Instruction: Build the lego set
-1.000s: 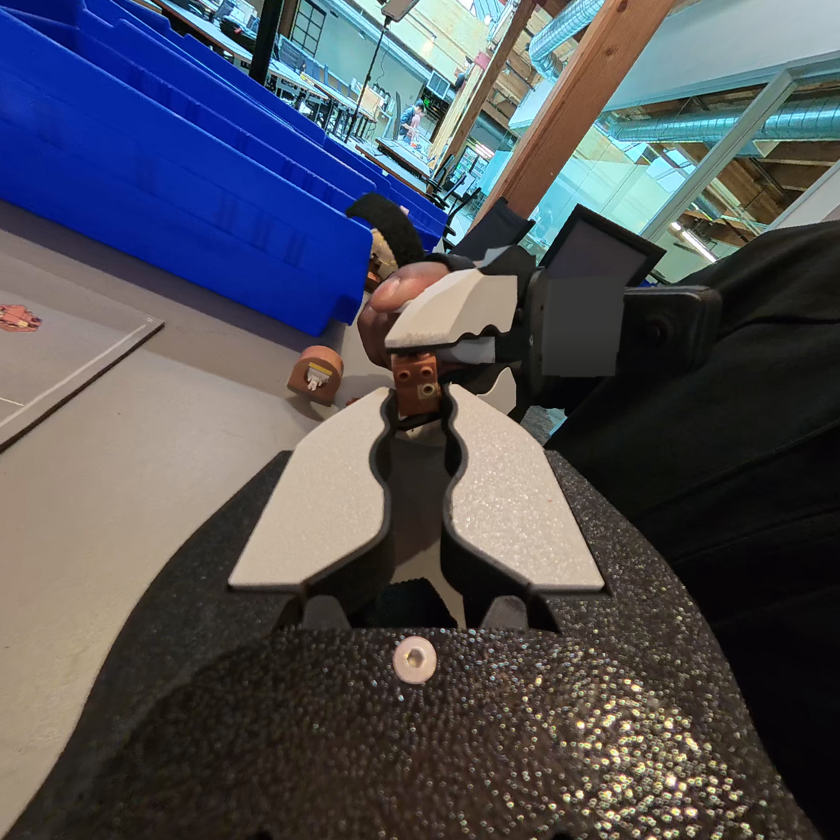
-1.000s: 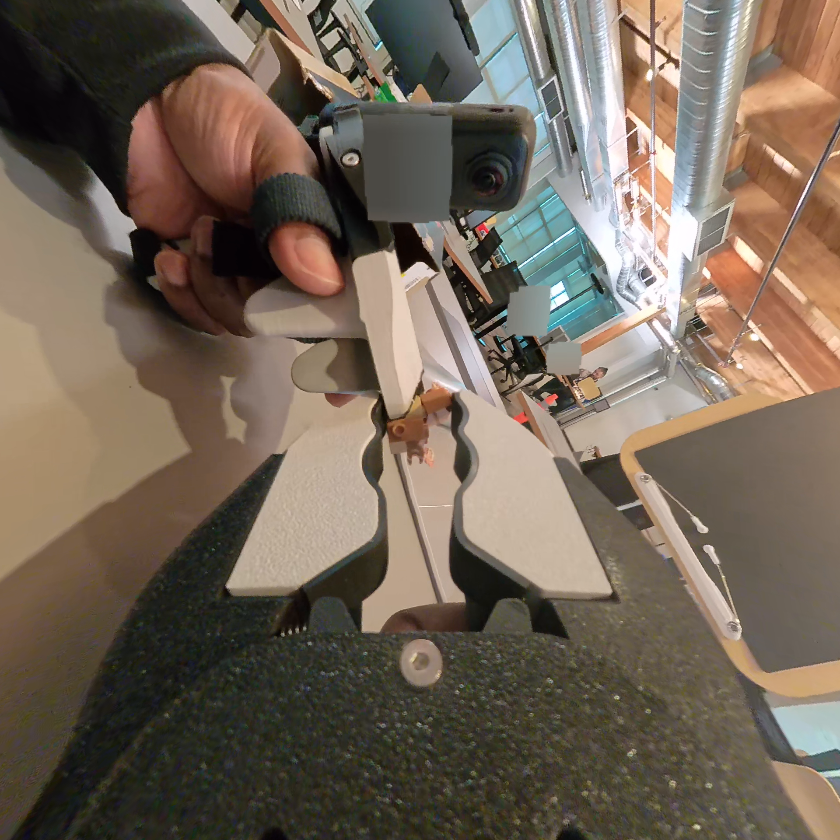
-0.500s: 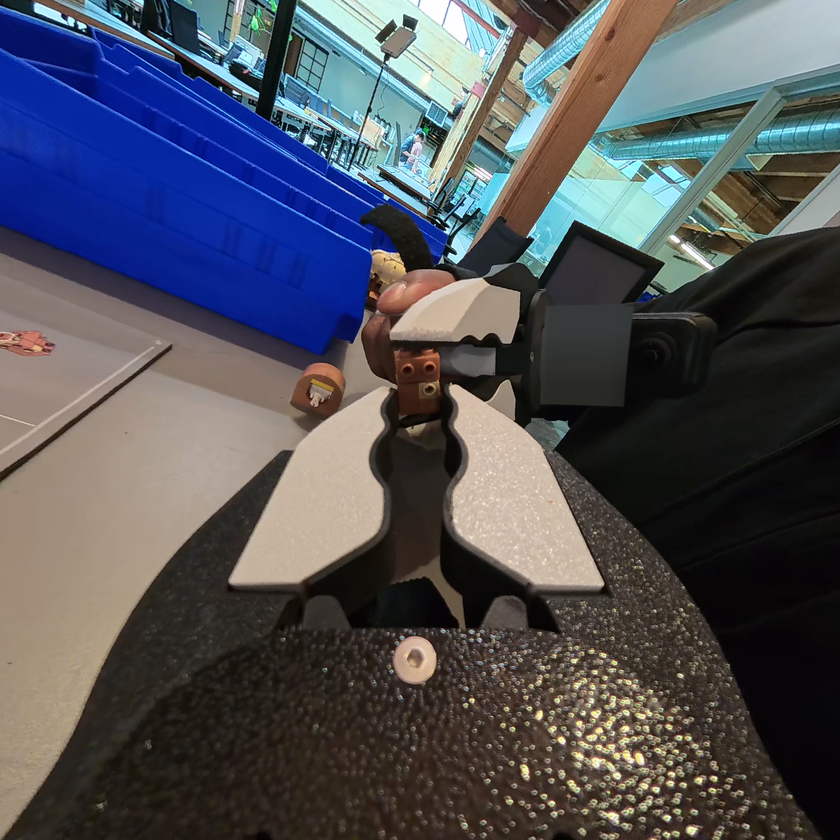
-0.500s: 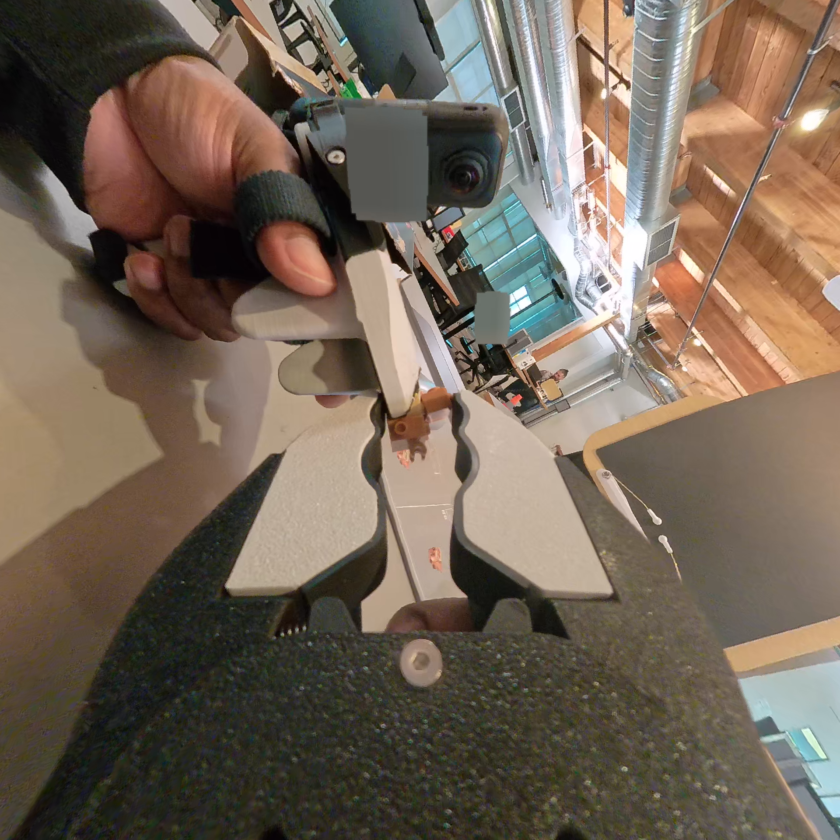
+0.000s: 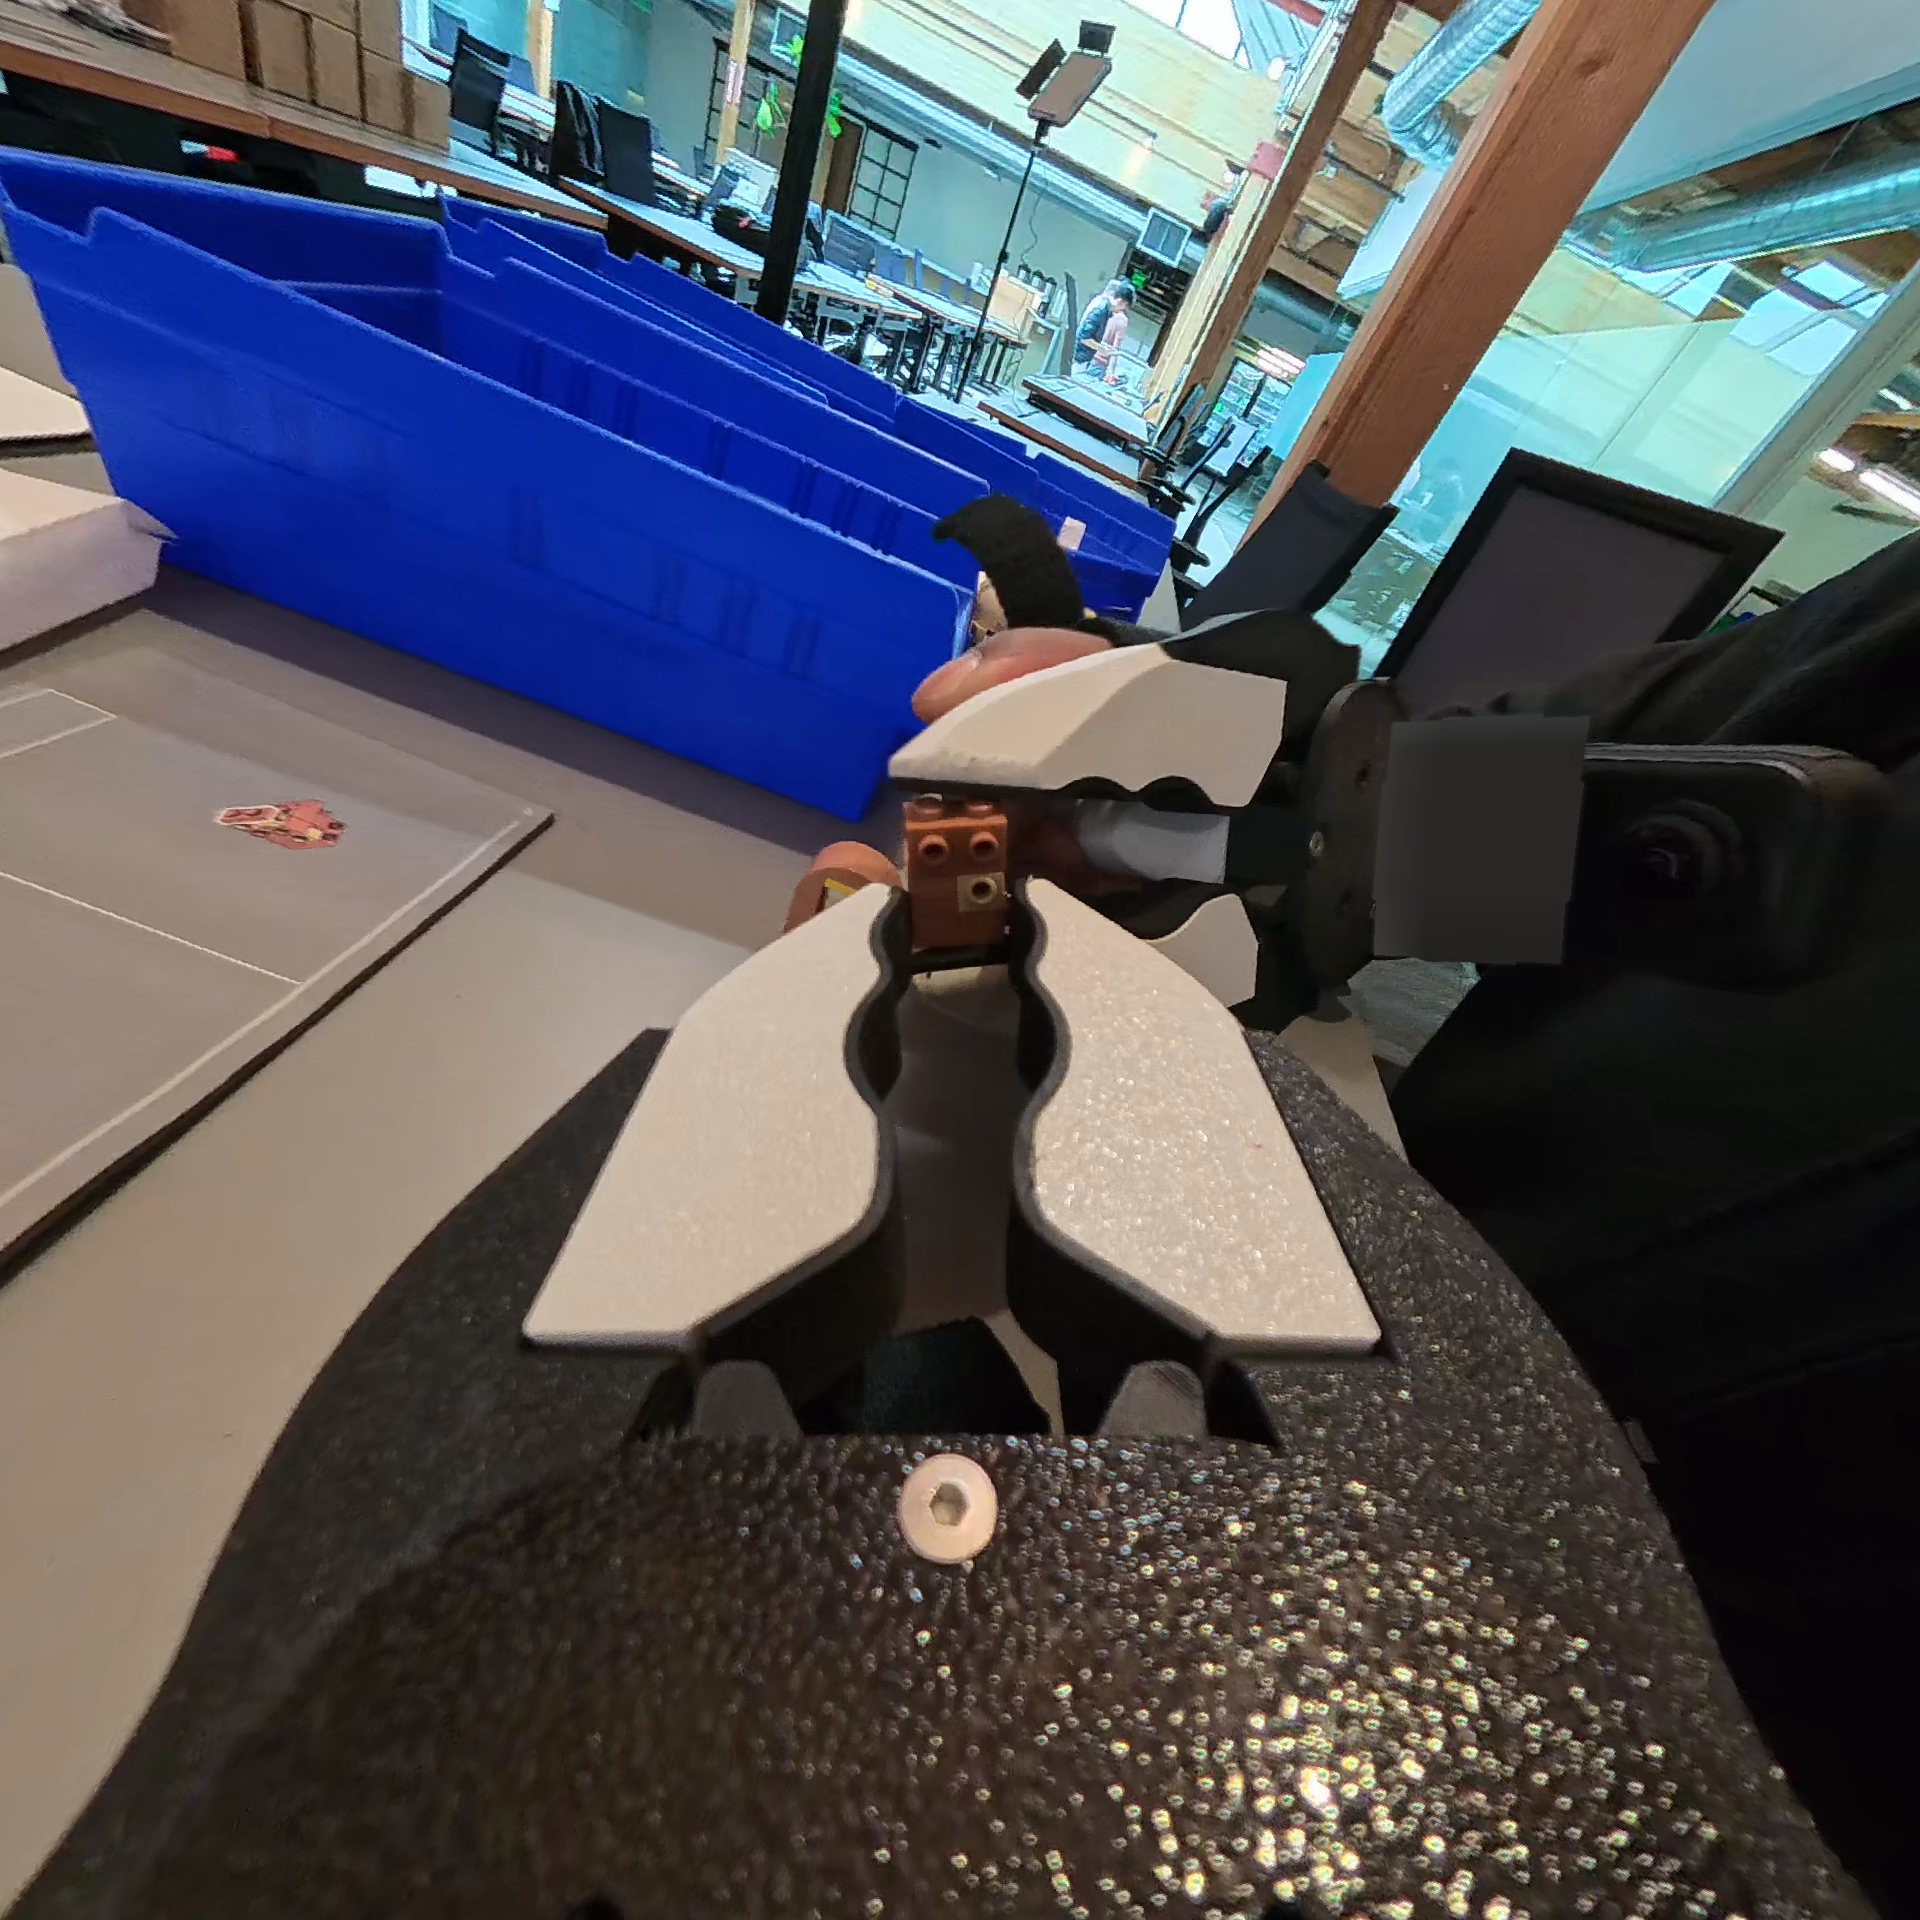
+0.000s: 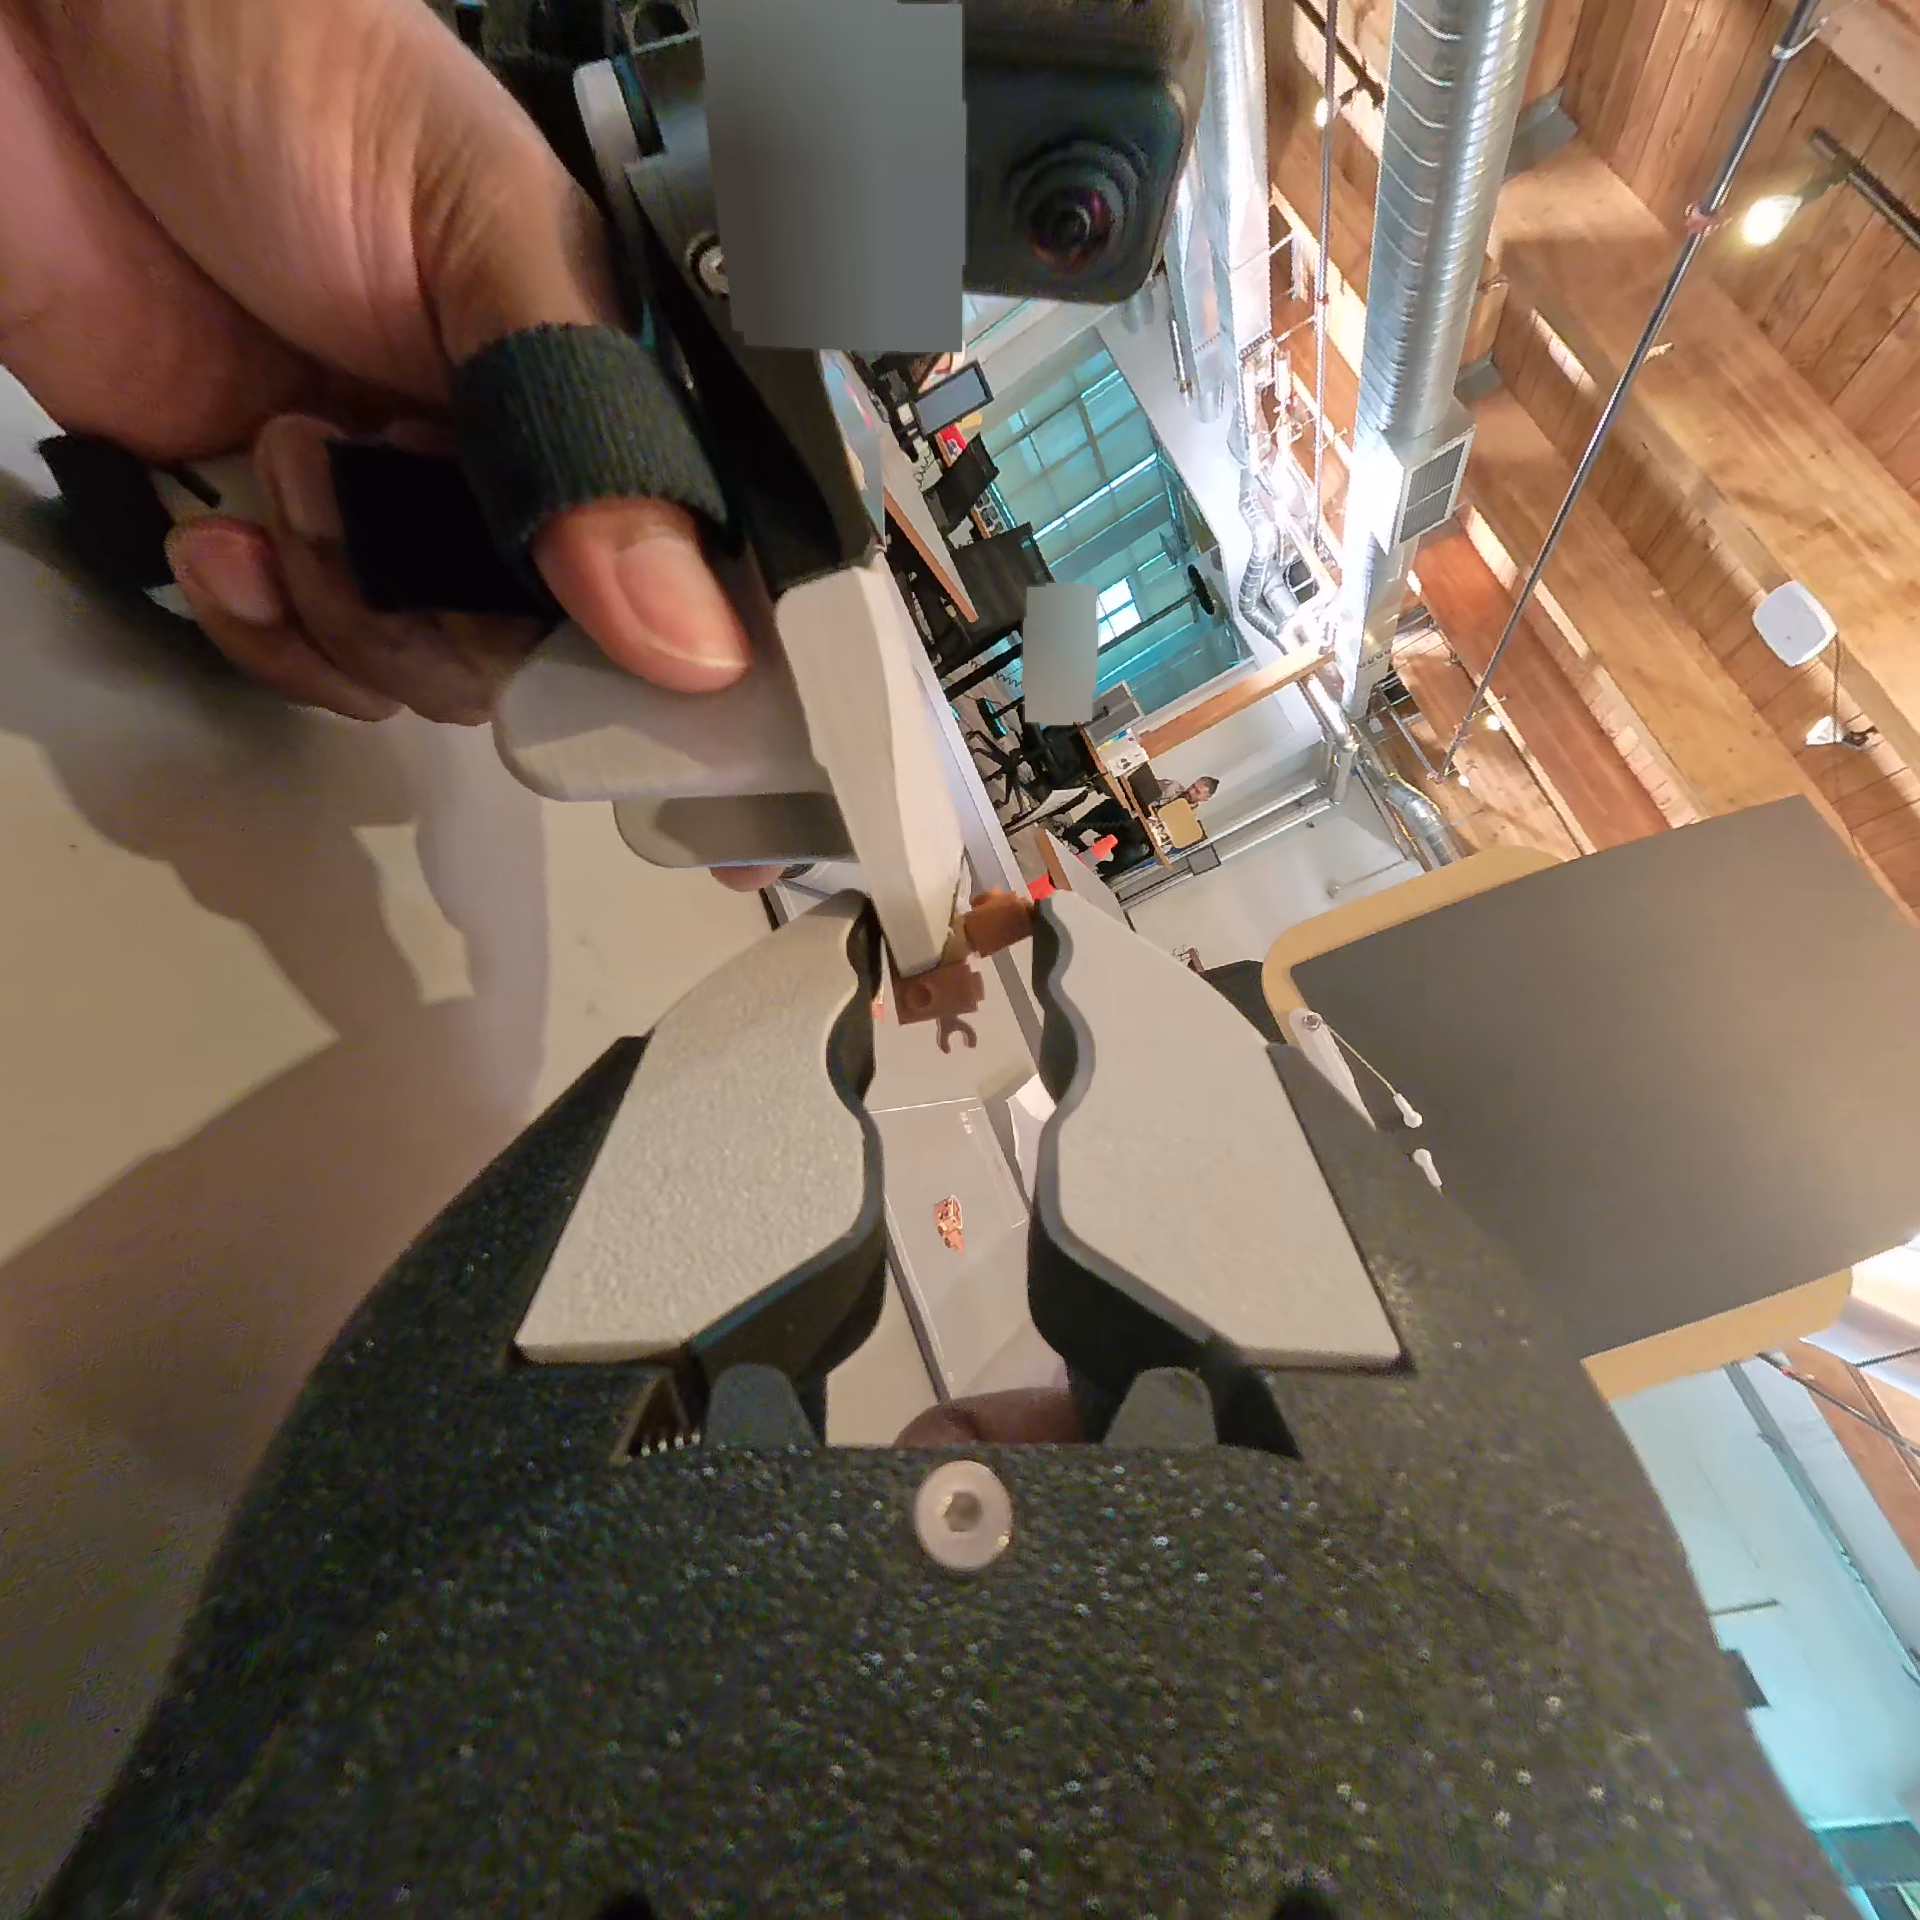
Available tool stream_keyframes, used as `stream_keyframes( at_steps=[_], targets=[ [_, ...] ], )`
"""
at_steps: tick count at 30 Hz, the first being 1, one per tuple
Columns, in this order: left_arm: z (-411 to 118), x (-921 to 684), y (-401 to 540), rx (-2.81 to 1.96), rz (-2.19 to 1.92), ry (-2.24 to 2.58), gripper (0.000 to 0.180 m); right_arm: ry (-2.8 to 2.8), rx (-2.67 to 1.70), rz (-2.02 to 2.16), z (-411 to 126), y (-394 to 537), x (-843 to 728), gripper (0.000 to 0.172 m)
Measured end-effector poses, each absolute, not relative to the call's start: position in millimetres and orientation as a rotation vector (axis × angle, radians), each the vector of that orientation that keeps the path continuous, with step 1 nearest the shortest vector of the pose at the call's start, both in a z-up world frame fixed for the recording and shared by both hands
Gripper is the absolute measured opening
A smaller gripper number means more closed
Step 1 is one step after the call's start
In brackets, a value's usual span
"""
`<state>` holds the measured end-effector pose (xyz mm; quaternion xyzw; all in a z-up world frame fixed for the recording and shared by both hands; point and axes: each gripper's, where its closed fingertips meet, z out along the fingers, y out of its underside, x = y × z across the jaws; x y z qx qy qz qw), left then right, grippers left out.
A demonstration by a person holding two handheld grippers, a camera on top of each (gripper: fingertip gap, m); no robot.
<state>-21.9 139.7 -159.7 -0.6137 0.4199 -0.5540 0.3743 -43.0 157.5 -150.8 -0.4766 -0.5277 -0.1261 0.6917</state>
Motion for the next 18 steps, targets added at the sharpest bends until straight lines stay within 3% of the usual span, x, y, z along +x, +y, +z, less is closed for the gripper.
stream_keyframes(
  at_steps=[18],
  targets=[
    [-158.4,-21.2,141.9,-1.536,-1.29,1.077,0.017,-1.154,-1.097,-0.298,-150.4,159.2,-41.7,0.027]
  ],
)
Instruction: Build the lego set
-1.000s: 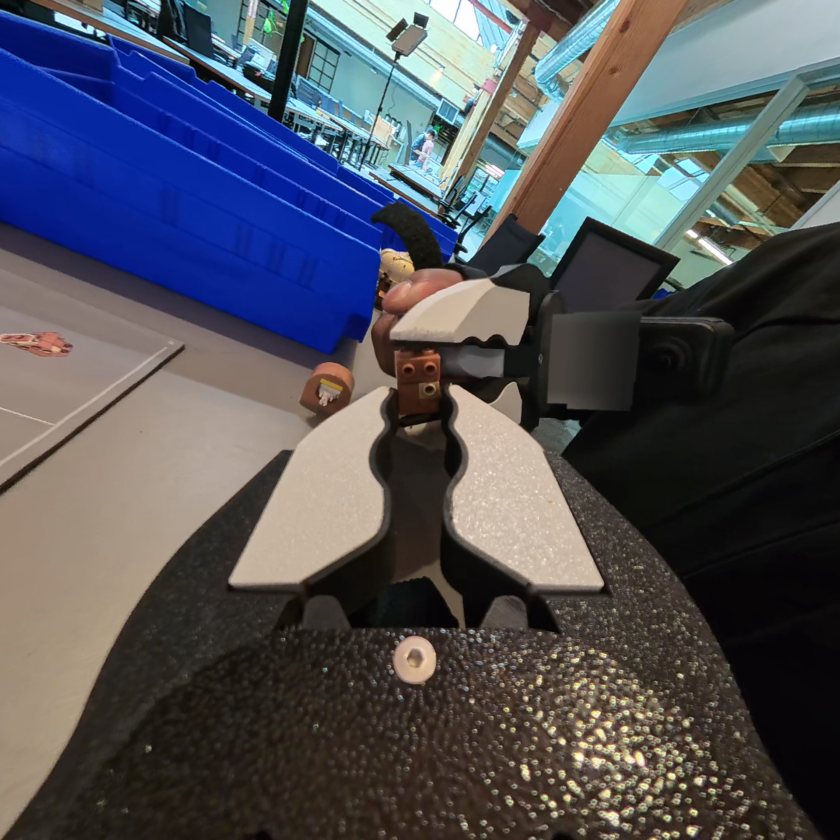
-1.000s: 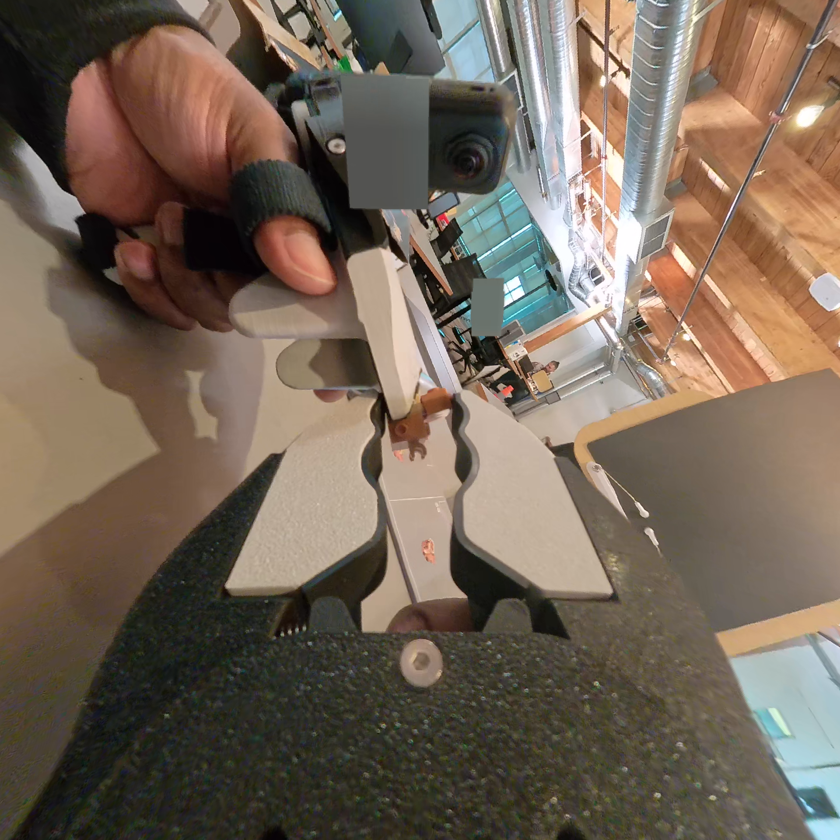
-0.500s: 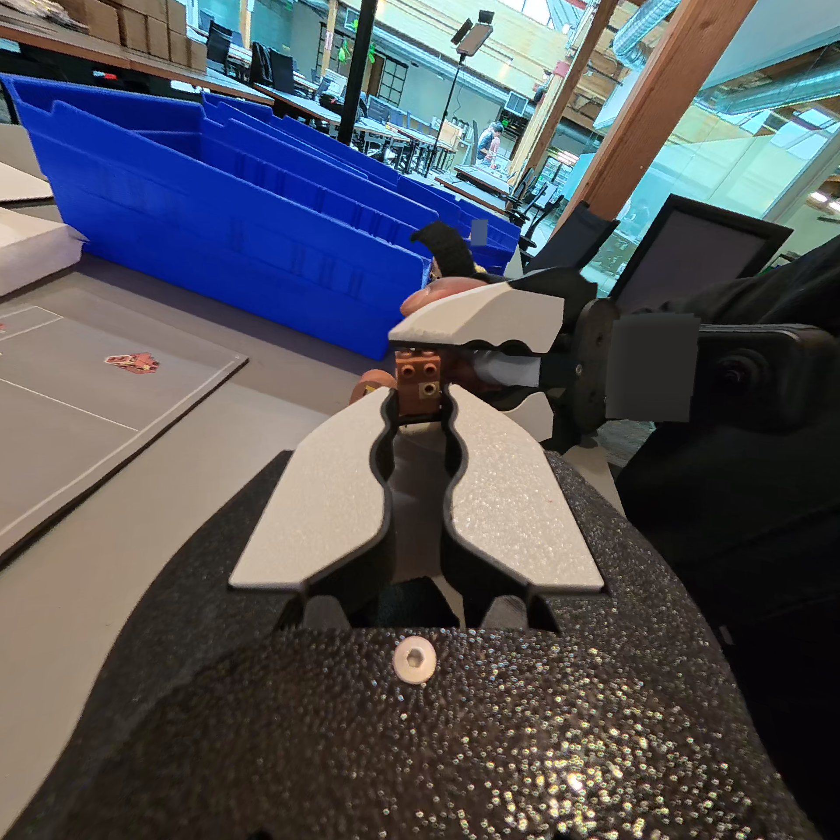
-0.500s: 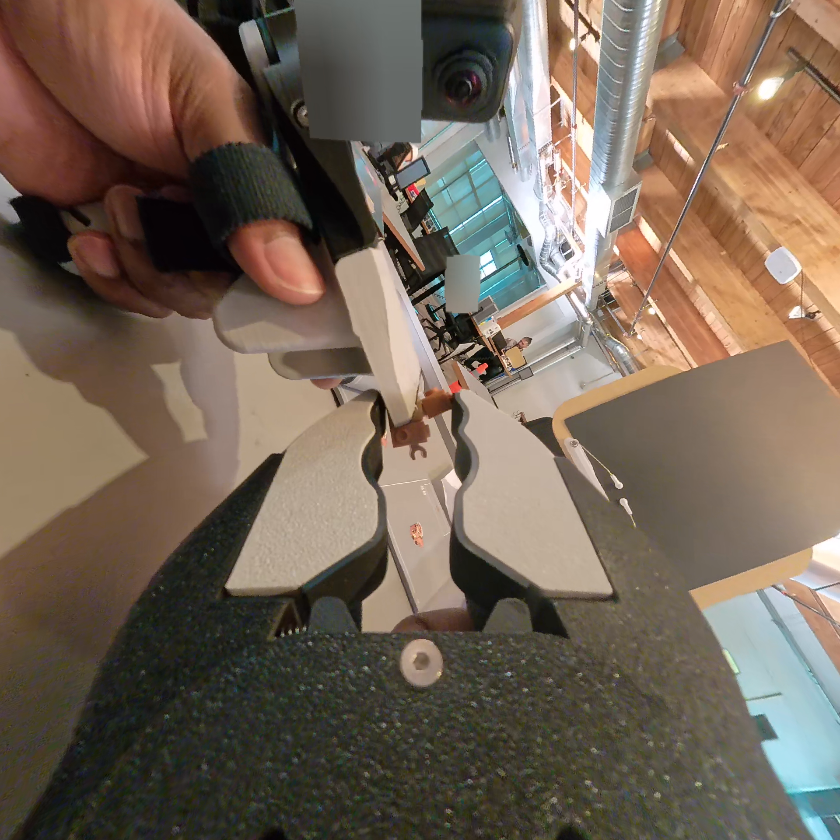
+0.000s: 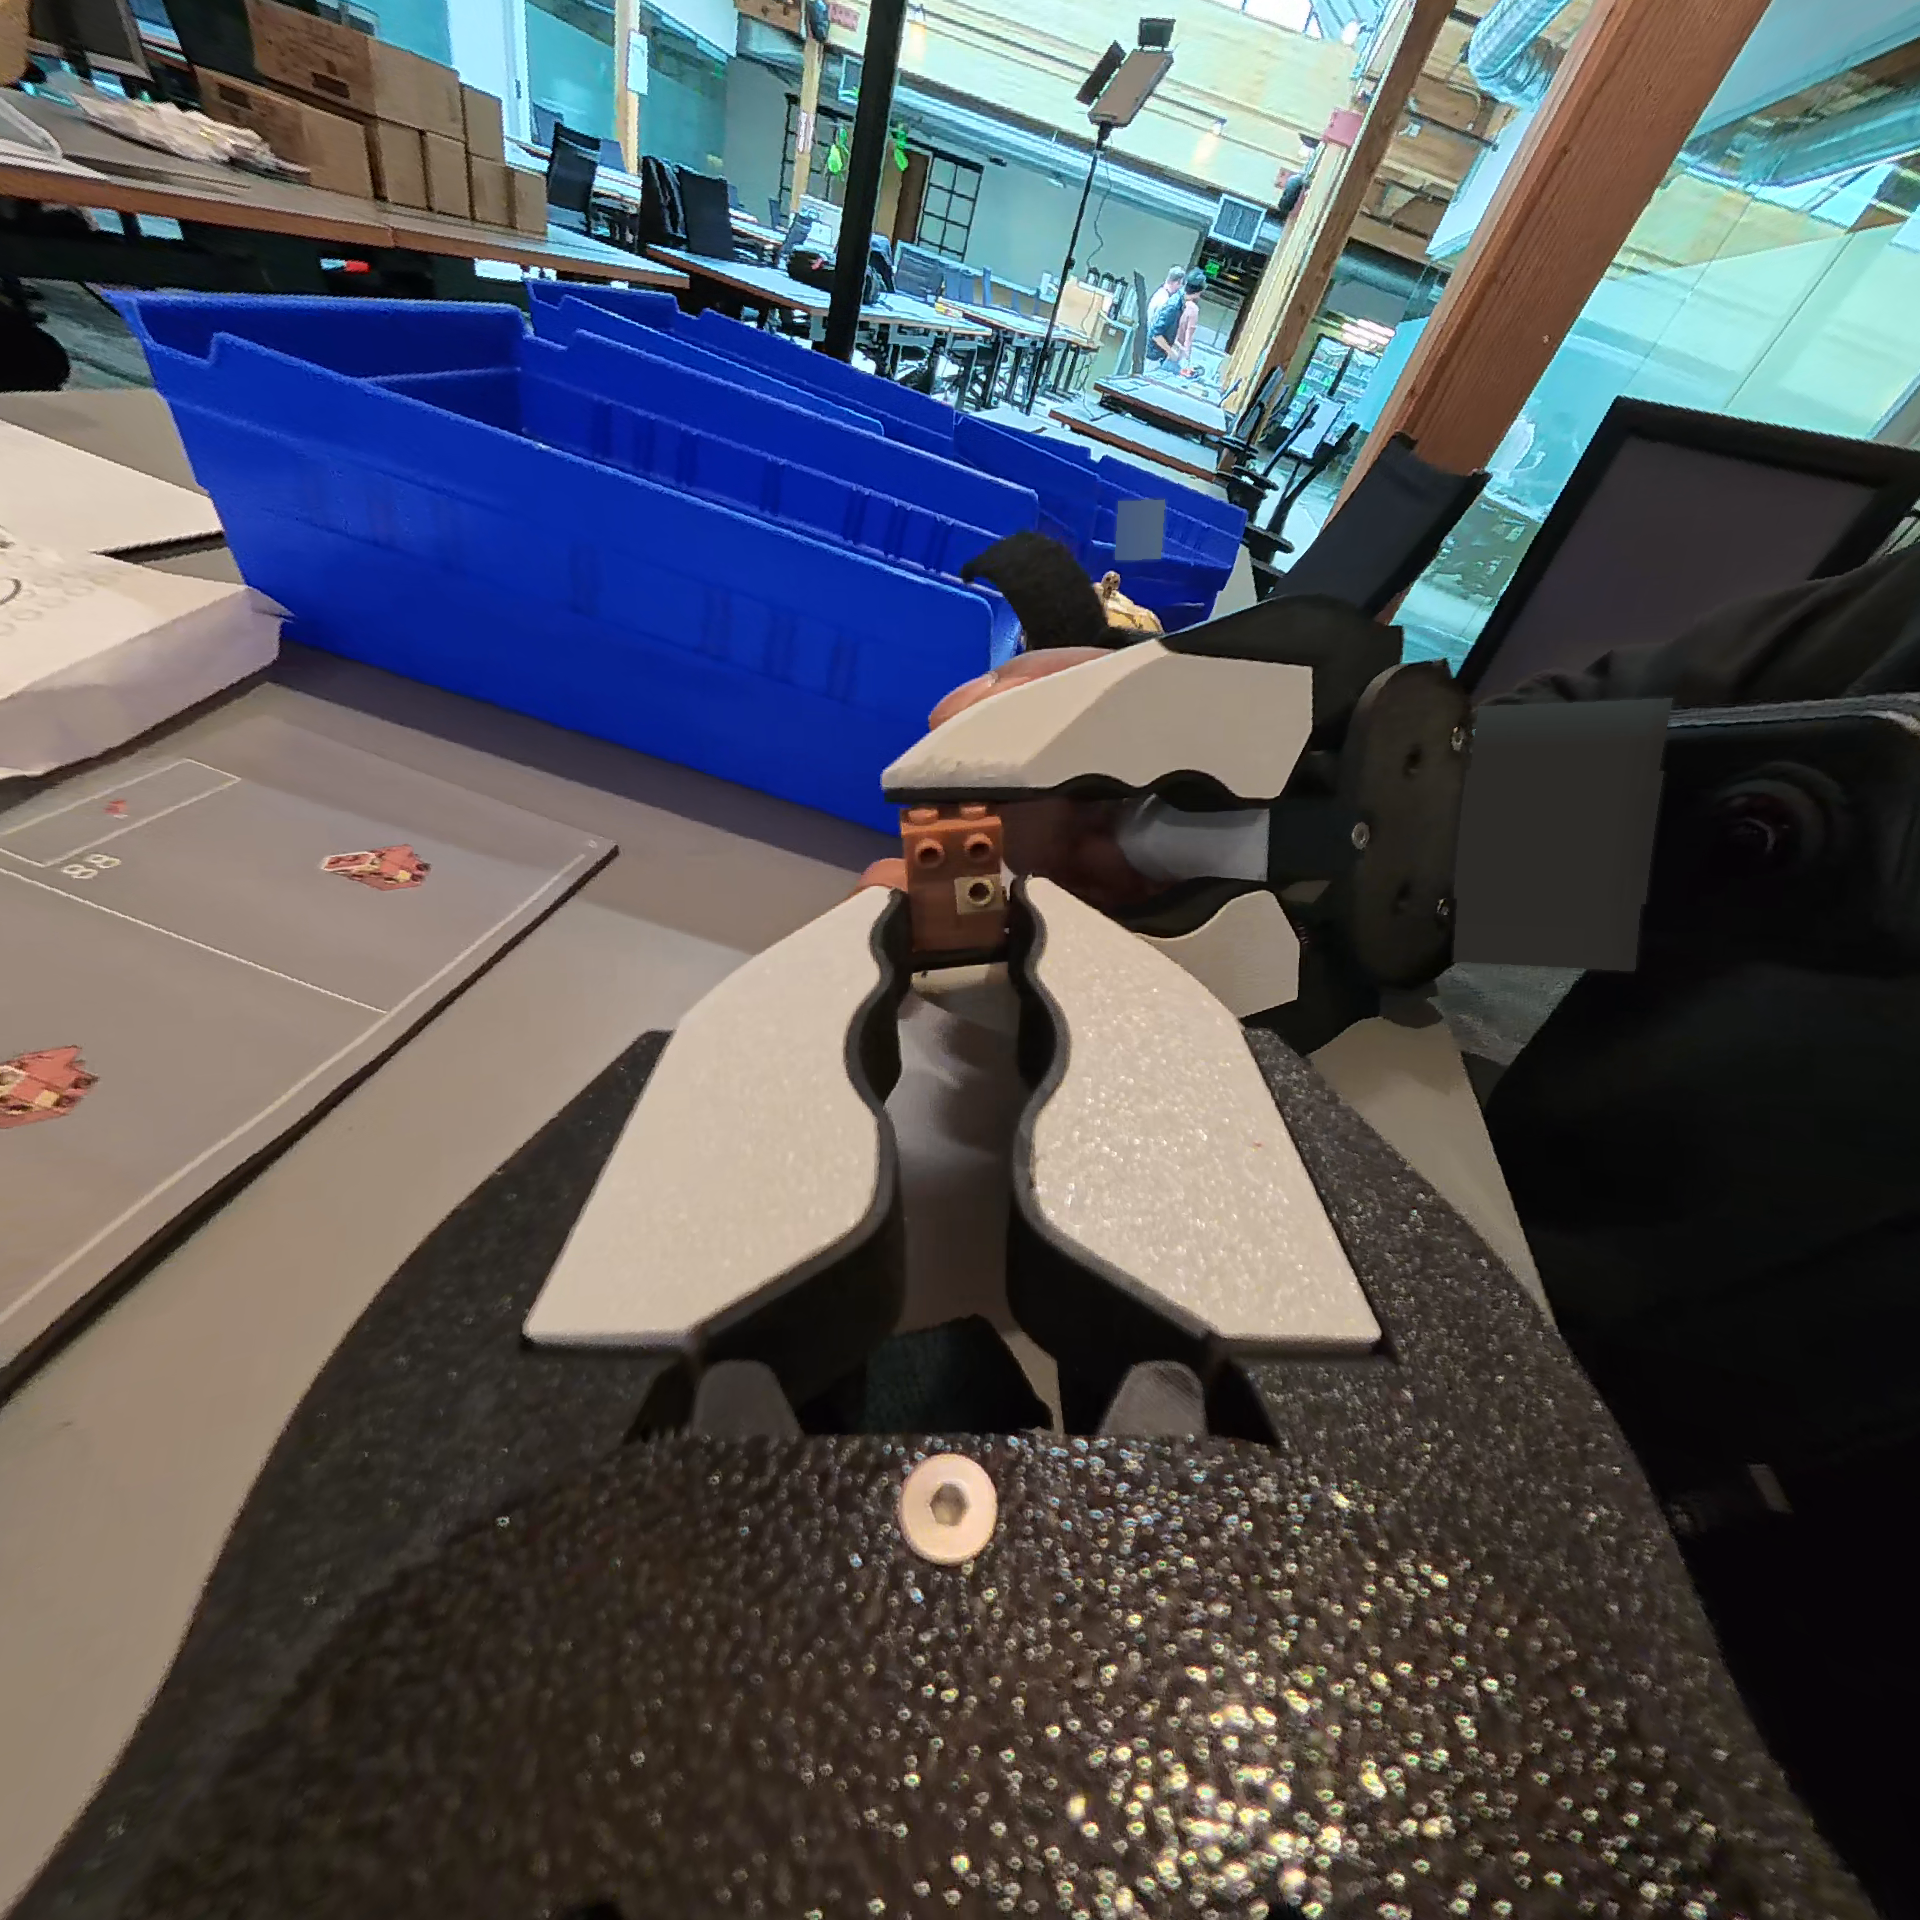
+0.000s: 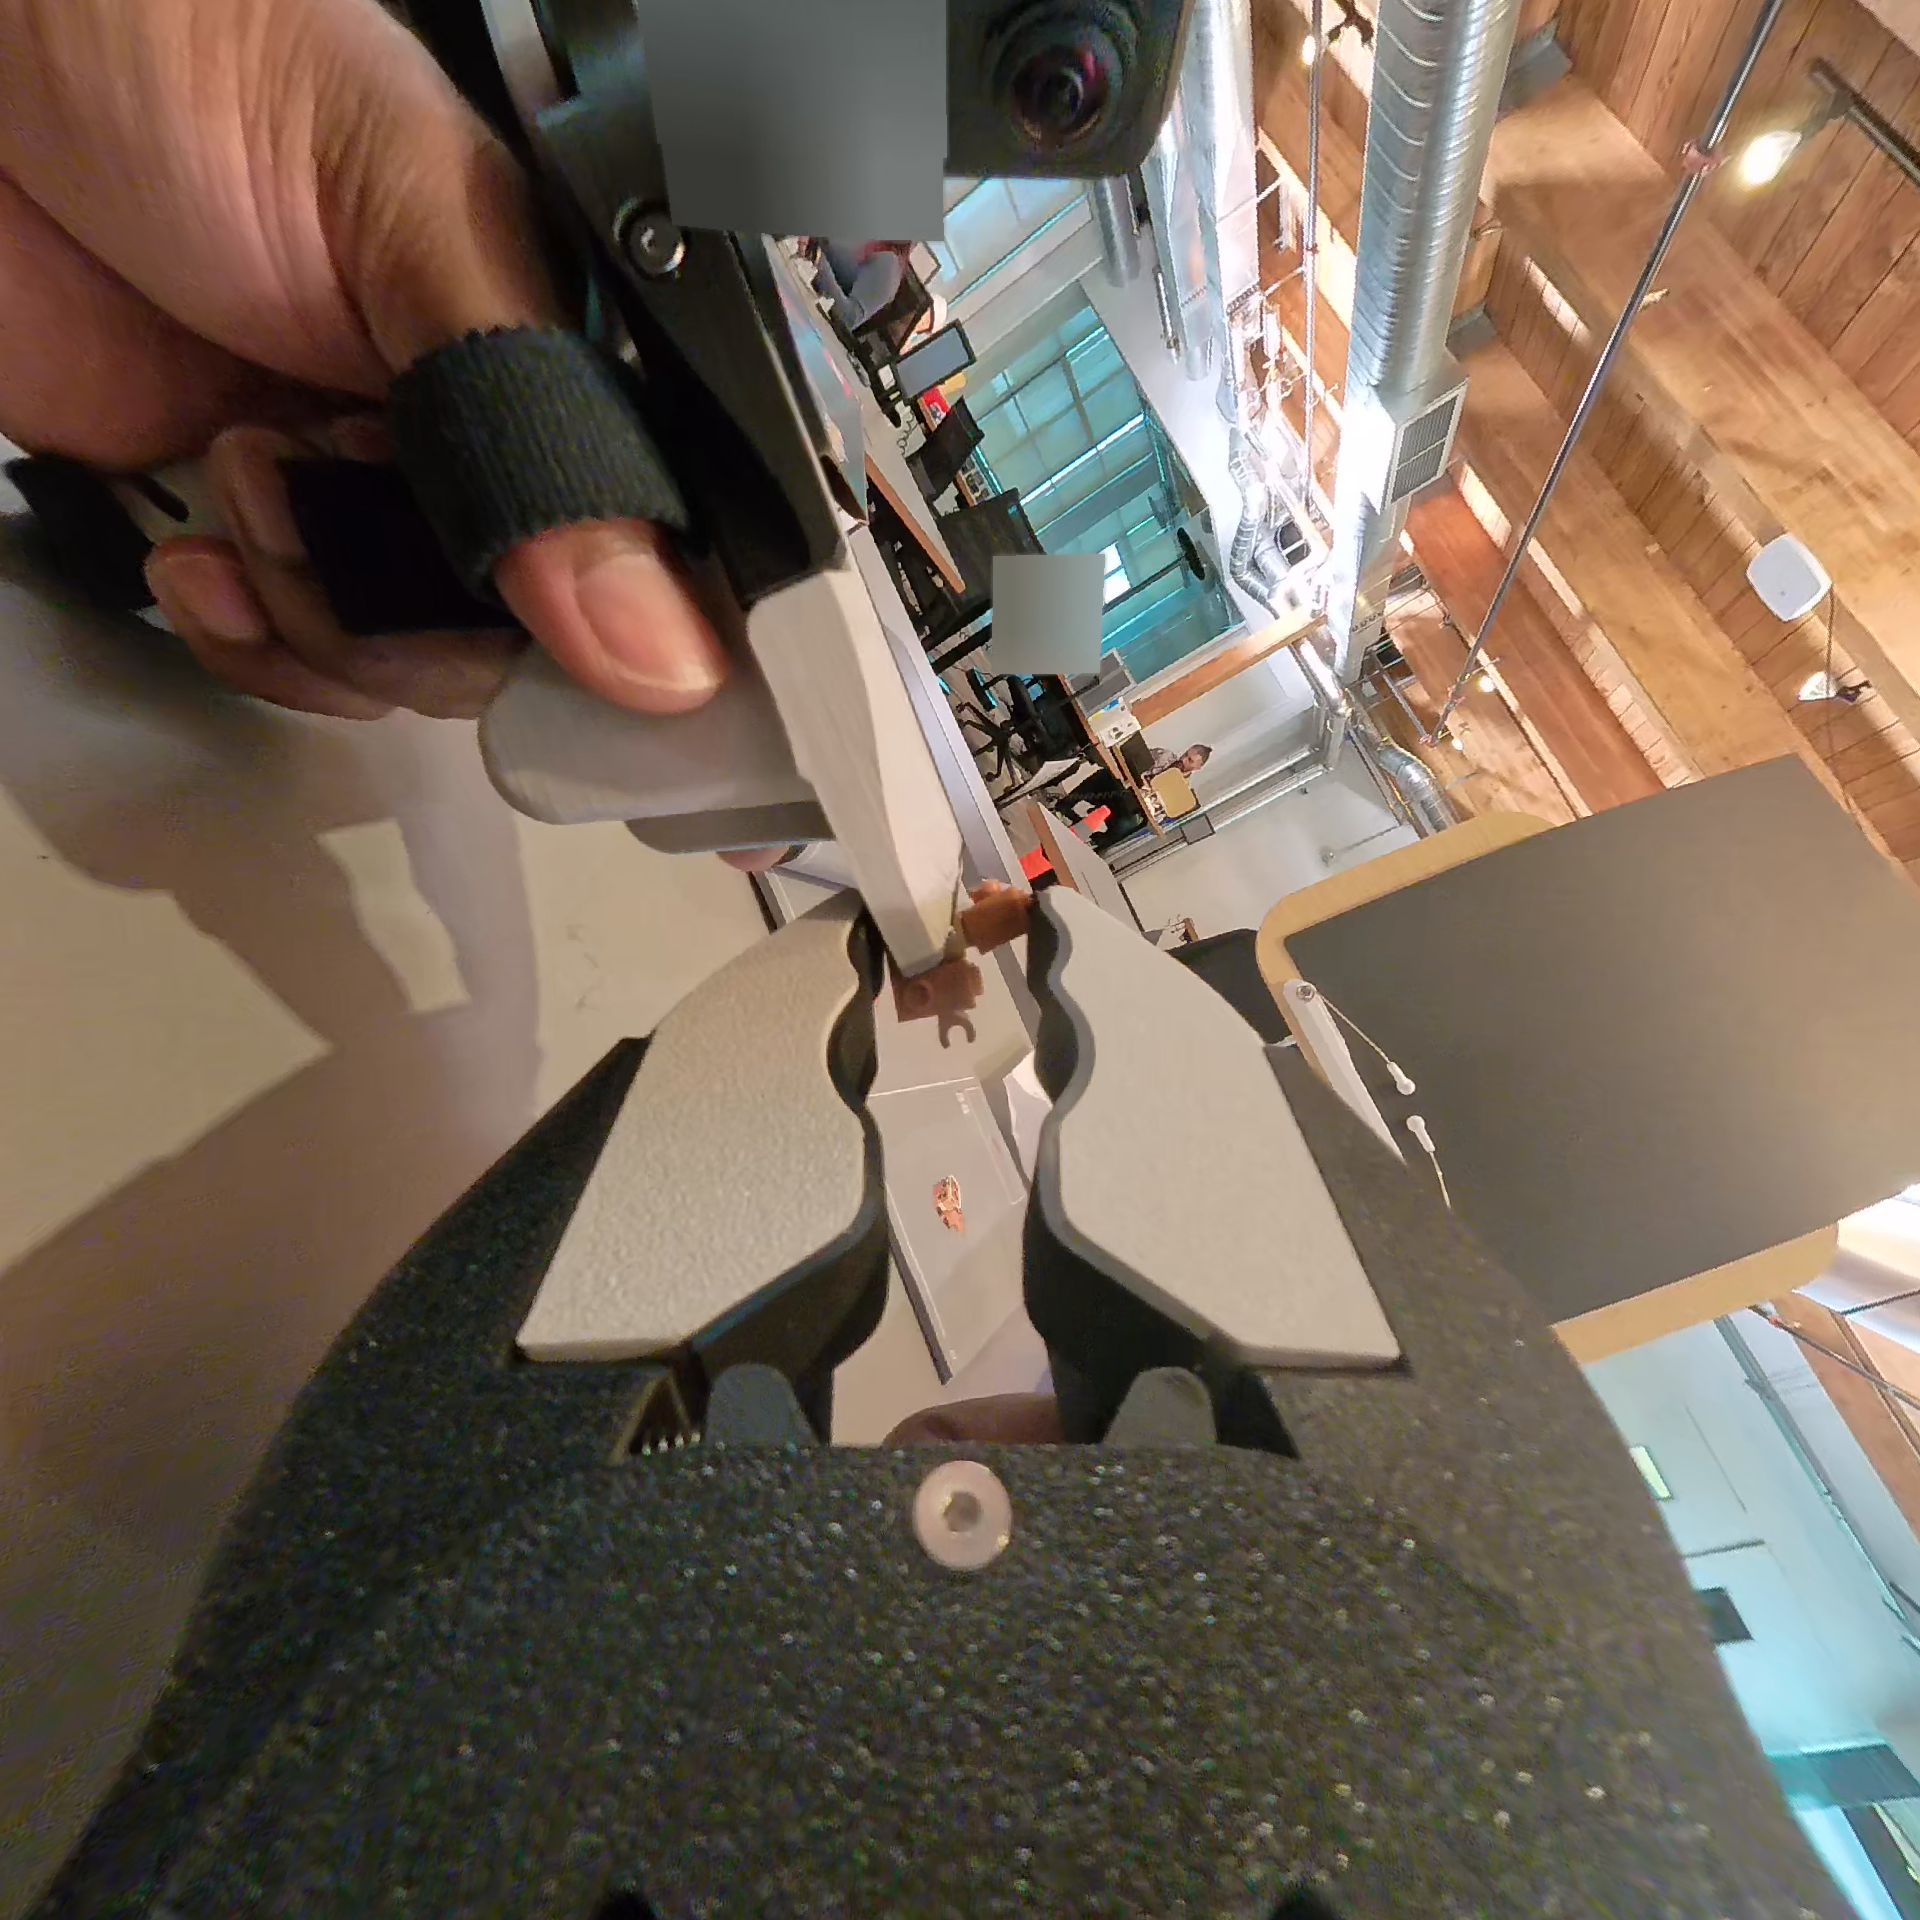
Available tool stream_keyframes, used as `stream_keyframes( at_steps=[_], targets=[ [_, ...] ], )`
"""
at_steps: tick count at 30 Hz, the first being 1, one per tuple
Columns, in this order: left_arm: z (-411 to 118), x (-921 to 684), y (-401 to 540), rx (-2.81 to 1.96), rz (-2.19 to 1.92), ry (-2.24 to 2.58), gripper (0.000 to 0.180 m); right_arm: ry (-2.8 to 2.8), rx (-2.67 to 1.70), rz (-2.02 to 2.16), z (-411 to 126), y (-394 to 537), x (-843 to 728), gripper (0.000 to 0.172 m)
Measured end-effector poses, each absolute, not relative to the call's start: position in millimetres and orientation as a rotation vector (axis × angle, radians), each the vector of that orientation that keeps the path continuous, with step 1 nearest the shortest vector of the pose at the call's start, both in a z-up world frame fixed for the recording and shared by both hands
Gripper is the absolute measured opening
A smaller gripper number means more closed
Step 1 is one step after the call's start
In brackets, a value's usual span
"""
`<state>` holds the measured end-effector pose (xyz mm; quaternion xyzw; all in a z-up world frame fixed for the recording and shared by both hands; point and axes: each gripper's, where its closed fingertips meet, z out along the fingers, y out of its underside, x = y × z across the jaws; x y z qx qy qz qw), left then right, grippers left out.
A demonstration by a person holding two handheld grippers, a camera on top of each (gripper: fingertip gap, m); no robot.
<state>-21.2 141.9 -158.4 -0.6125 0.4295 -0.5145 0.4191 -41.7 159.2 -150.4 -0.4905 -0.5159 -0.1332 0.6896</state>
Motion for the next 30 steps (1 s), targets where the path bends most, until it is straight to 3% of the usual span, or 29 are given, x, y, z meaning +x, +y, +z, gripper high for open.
stream_keyframes(
  at_steps=[30],
  targets=[
    [-153.0,-22.8,147.2,-1.471,-1.195,1.069,0.018,-1.121,-1.063,-0.351,-147.5,161.6,-36.5,0.027]
  ],
)
